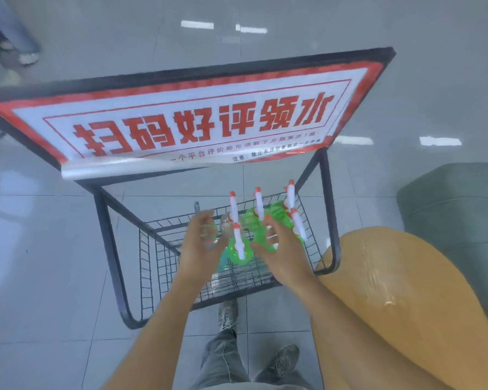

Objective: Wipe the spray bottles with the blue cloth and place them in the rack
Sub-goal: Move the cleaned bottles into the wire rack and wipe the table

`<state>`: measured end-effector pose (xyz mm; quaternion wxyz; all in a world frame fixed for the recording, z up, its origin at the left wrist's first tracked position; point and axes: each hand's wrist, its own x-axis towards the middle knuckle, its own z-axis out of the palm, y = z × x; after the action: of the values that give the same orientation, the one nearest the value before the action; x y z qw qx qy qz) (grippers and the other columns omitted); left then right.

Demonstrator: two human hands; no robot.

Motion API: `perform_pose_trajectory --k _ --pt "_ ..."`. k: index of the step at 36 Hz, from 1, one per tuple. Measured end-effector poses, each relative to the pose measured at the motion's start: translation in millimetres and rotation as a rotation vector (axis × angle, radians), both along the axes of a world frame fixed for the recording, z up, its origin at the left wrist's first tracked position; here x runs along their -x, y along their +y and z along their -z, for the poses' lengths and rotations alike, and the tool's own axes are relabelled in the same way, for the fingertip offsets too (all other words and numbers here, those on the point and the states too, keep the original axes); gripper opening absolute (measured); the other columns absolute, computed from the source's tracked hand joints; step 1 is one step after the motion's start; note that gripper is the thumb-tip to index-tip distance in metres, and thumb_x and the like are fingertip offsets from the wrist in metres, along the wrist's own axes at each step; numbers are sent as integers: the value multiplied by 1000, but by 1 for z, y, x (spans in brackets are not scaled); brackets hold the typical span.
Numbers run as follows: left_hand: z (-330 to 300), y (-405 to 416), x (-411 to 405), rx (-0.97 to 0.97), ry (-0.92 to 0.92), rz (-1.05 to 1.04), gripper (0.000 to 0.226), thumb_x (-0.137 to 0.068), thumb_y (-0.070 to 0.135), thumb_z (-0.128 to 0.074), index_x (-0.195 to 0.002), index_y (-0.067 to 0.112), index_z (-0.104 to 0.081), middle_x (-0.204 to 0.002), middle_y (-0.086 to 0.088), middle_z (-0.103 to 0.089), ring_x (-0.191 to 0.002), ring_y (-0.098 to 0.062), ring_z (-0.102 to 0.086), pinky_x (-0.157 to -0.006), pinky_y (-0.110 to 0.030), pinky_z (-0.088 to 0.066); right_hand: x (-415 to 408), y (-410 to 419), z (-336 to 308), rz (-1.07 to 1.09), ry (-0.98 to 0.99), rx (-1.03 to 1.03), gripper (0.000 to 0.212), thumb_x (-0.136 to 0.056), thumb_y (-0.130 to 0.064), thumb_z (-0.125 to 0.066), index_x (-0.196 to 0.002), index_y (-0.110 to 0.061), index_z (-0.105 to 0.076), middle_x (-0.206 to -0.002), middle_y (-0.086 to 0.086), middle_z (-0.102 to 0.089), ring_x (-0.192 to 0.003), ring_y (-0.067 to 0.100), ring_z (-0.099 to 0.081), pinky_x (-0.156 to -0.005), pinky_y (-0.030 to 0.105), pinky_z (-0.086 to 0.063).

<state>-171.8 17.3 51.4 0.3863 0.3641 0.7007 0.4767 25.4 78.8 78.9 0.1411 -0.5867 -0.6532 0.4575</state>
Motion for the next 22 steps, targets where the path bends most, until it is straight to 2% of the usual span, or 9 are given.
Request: perform_pose_trajectory --k 3,5,7,9,10,12,16,19,22 --pt "-21 15 -25 -59 11 85 51 -96 13 -82 -138 23 -56 -124 3 -62 -106 -11 -65 -85 -20 -55 -19 3 -16 49 37 -49 48 -91 -43 -78 -133 -35 -57 -114 -19 -59 -101 -4 -59 -76 11 -41" --pt "-30 23 -46 -91 28 153 51 -95 10 -82 -135 30 -56 -126 5 -63 -107 -14 -66 -86 -20 -56 -37 1 -25 91 44 -72 51 -91 -42 -78 -137 -34 -56 -115 -19 -57 -102 -4 -59 -77 8 -40" --pt "-40 28 -70 -105 44 210 55 -94 7 -81 -128 41 -54 -125 8 -64 -107 -13 -66 -83 -16 -53 -57 -5 -29 143 60 -84 54 -91 -43 -78 -138 -34 -56 -116 -16 -58 -103 2 -62 -85 18 -48" --pt "-46 31 -95 -117 48 265 55 -94 5 -81 -127 40 -54 -126 7 -64 -105 -10 -66 -83 -16 -51 -80 -13 -30 193 69 -84 53 -89 -46 -79 -136 -36 -56 -114 -15 -60 -102 4 -63 -90 32 -54" --pt "-47 32 -108 -120 39 296 53 -94 5 -81 -128 36 -55 -127 5 -64 -103 -7 -65 -83 -17 -52 -92 -18 -30 213 63 -80 53 -89 -47 -78 -136 -36 -55 -115 -14 -60 -101 4 -63 -91 33 -55" --pt "-47 32 -134 -121 13 365 51 -95 6 -81 -132 30 -56 -127 6 -63 -101 -3 -65 -85 -19 -53 -118 -29 -34 240 33 -71 54 -90 -50 -77 -137 -37 -53 -117 -14 -60 -102 2 -61 -90 28 -53" --pt "-48 35 -189 -124 22 521 50 -95 9 -82 -136 25 -58 -126 9 -63 -105 -6 -65 -87 -23 -53 -168 -51 -43 348 -2 -67 53 -91 -50 -76 -138 -38 -53 -118 -16 -59 -103 0 -58 -80 14 -43" --pt "-49 31 -232 -126 -26 617 50 -95 9 -82 -137 22 -57 -125 5 -62 -102 -10 -64 -83 -22 -53 -204 -71 -45 452 -10 -83 51 -91 -49 -76 -137 -35 -58 -117 -17 -59 -104 0 -60 -82 17 -45" --pt "-47 24 -274 -96 -71 705 51 -95 15 -82 -137 27 -57 -130 9 -62 -111 -12 -63 -91 -27 -53 -239 -93 -46 528 -14 -73 50 -91 -52 -75 -136 -36 -58 -116 -17 -59 -102 -3 -60 -83 18 -47"
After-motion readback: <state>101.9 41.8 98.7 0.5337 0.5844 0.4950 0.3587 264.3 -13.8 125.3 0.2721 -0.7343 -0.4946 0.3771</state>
